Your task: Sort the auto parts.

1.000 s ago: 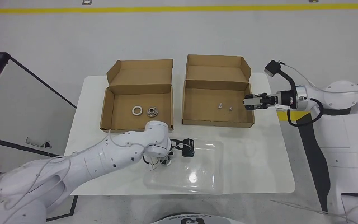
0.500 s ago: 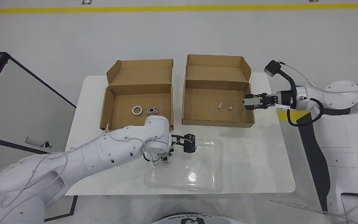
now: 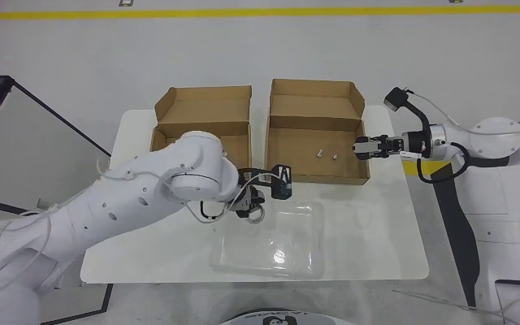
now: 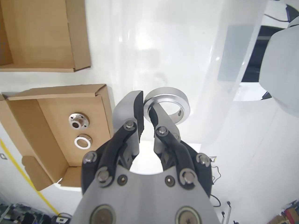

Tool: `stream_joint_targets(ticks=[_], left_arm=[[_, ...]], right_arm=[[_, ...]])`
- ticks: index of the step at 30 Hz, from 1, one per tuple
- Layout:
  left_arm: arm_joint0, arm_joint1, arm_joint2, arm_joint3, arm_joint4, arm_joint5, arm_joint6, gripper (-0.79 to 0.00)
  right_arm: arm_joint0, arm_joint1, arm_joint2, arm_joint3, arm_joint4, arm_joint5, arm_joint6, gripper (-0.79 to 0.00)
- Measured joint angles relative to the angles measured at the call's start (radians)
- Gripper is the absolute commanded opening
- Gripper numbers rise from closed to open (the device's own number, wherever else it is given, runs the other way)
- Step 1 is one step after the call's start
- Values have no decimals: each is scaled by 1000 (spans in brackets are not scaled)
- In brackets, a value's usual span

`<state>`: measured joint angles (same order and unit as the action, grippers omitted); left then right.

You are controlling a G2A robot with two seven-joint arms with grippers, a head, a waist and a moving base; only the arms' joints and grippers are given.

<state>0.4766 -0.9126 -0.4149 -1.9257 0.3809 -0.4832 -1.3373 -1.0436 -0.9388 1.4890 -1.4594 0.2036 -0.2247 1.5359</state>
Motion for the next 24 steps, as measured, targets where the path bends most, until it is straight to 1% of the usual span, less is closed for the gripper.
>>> stream_joint_targets(ticks=[2, 5, 19, 22, 24], left_arm=[[-3, 20, -35, -22, -12, -8, 9, -785], [1, 38, -74, -61, -35, -25, 25, -785], [2, 38, -76, -60, -37, -24, 28, -785], [25, 42, -109, -38, -73, -19, 108, -785], [44, 48, -151, -10, -154, -55, 205, -785]], right_arm=[[0, 0, 0, 0, 0, 0, 0, 0], [0, 0, 0, 0, 0, 0, 0, 0], [0, 0, 0, 0, 0, 0, 0, 0], [0, 0, 0, 0, 0, 0, 0, 0], [0, 0, 0, 0, 0, 0, 0, 0]])
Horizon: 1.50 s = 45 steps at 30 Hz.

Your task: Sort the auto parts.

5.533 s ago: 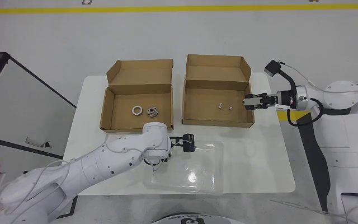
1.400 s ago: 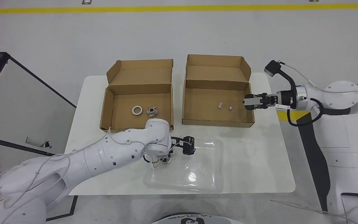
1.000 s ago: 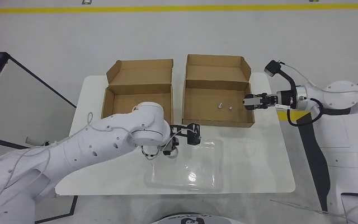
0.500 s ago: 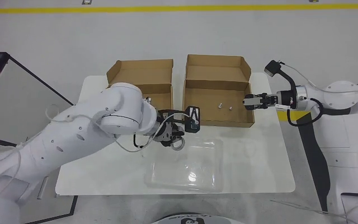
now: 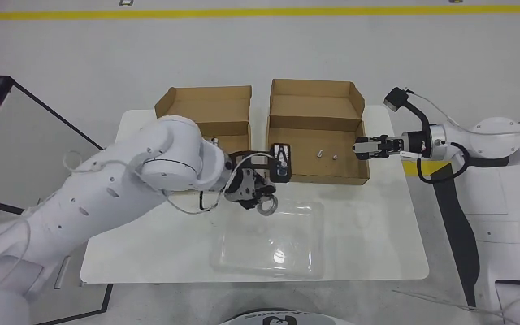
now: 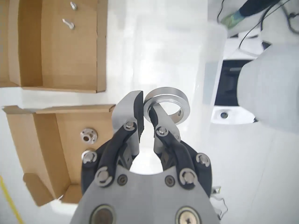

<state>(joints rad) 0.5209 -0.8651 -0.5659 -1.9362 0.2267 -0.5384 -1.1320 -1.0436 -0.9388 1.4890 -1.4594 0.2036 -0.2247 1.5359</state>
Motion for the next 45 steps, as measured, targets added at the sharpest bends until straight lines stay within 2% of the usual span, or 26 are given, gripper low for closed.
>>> stream_joint_targets(ticks=[3, 9, 18, 23, 28, 37, 40, 45], left_arm=[[31, 10, -53, 37, -113, -96, 105, -785], [104, 23, -118, 85, -233, -278, 253, -785], [186, 14, -169, 165, -379, -464, 482, -785], [215, -4, -188, 166, -467, -474, 601, -785], [252, -24, -216, 167, -518, -474, 669, -785], [261, -29, -228, 165, -518, -474, 680, -785], [289, -34, -237, 138, -568, -474, 720, -785], [345, -44, -298, 73, -684, -474, 744, -785]], right_arm=[[0, 0, 0, 0, 0, 0, 0, 0], [0, 0, 0, 0, 0, 0, 0, 0], [0, 0, 0, 0, 0, 0, 0, 0], [0, 0, 0, 0, 0, 0, 0, 0], [0, 0, 0, 0, 0, 0, 0, 0], [0, 0, 0, 0, 0, 0, 0, 0], [0, 0, 0, 0, 0, 0, 0, 0], [0, 0, 0, 0, 0, 0, 0, 0]])
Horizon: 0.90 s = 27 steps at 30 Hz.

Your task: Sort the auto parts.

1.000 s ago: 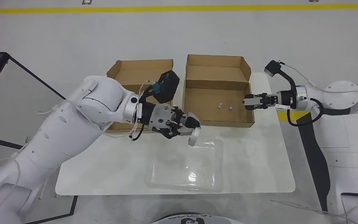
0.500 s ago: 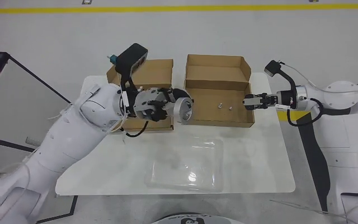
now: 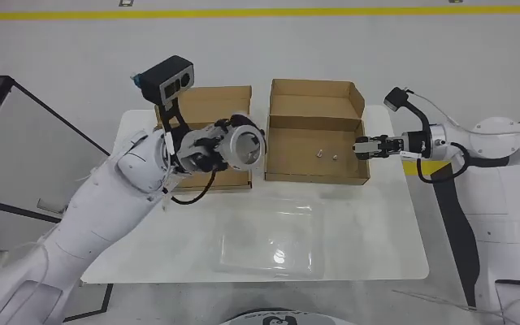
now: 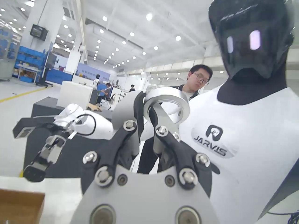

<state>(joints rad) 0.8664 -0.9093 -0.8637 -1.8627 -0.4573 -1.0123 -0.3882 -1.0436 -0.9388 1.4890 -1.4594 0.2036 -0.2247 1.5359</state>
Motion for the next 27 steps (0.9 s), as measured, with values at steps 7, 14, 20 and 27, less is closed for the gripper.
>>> stream_joint_targets(ticks=[7, 14, 20, 27], left_arm=[[104, -30, -136, -55, -216, 0, -99, -785], [197, -84, -264, -31, -504, 0, -360, -785], [222, -112, -292, -5, -547, 0, -420, -785], [223, -102, -316, 25, -461, 58, -478, -785]], right_arm=[[0, 0, 0, 0, 0, 0, 0, 0], [0, 0, 0, 0, 0, 0, 0, 0], [0, 0, 0, 0, 0, 0, 0, 0], [0, 0, 0, 0, 0, 0, 0, 0]])
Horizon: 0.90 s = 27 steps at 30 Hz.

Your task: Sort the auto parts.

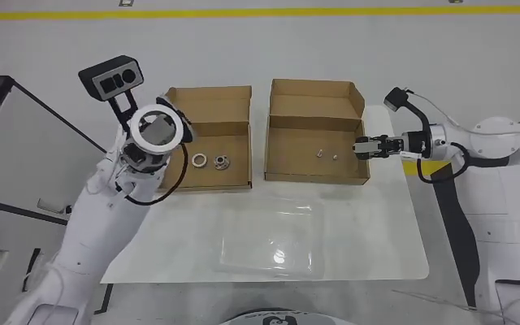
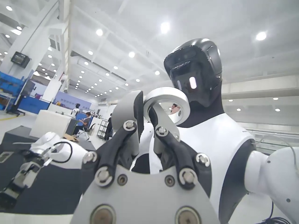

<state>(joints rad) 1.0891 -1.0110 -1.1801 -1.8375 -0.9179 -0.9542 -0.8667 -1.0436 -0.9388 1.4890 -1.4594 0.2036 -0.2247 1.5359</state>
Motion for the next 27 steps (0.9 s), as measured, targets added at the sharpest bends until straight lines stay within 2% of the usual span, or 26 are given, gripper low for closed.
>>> stream_joint_targets(ticks=[7, 12, 18, 27], left_arm=[[6, 13, -27, -3, -8, 62, -62, -785], [15, 12, -44, -17, -87, 80, -80, -785], [33, -1, -91, -38, -215, 105, -104, -785], [60, -33, -170, -38, -204, 174, -174, -785]], right_arm=[[0, 0, 0, 0, 0, 0, 0, 0], [0, 0, 0, 0, 0, 0, 0, 0], [0, 0, 0, 0, 0, 0, 0, 0], [0, 0, 0, 0, 0, 0, 0, 0]])
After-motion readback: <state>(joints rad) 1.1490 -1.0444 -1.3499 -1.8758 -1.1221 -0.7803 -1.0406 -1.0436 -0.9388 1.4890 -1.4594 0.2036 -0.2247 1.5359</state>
